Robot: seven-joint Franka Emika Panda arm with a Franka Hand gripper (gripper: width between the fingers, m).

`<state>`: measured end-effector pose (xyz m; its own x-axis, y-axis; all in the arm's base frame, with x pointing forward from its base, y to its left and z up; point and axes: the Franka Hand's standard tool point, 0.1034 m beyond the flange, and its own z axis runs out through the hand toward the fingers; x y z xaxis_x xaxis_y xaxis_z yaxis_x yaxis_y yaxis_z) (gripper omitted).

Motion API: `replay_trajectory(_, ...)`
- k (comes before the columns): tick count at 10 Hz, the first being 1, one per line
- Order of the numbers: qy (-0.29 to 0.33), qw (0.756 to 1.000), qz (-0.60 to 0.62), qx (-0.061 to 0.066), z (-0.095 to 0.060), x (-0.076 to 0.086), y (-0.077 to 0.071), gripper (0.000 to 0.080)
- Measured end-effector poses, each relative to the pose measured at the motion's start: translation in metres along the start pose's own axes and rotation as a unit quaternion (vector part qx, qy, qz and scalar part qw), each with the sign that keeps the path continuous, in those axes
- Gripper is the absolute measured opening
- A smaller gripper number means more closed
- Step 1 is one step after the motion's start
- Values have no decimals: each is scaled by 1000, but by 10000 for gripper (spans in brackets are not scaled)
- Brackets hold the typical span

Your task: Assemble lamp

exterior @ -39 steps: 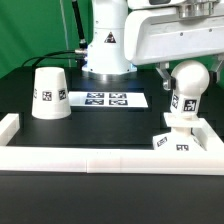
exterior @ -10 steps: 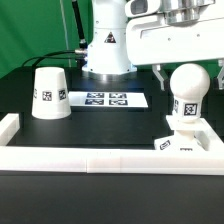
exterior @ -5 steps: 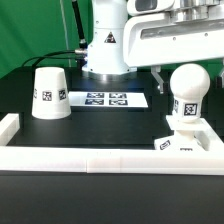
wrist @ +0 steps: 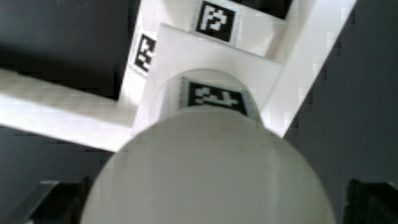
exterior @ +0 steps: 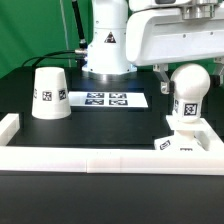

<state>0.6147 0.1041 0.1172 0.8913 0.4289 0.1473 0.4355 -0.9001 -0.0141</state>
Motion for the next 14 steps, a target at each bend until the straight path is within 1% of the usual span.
replay_trajectory(2, -2, 998, -60, 0, 0, 1, 1, 698)
replay_trajectory(5, -3, 998, -67, 1, 0, 2, 1, 684)
replay_trajectory(6, -3, 998, -67, 1, 0, 2, 1, 576)
replay_trajectory(10, -2, 998, -61, 1, 0, 1, 1, 577)
replay_trajectory(12, 7, 997, 77, 1, 0, 1, 5, 577)
replay_trajectory(14, 7, 983, 182, 0, 0, 0, 8, 577)
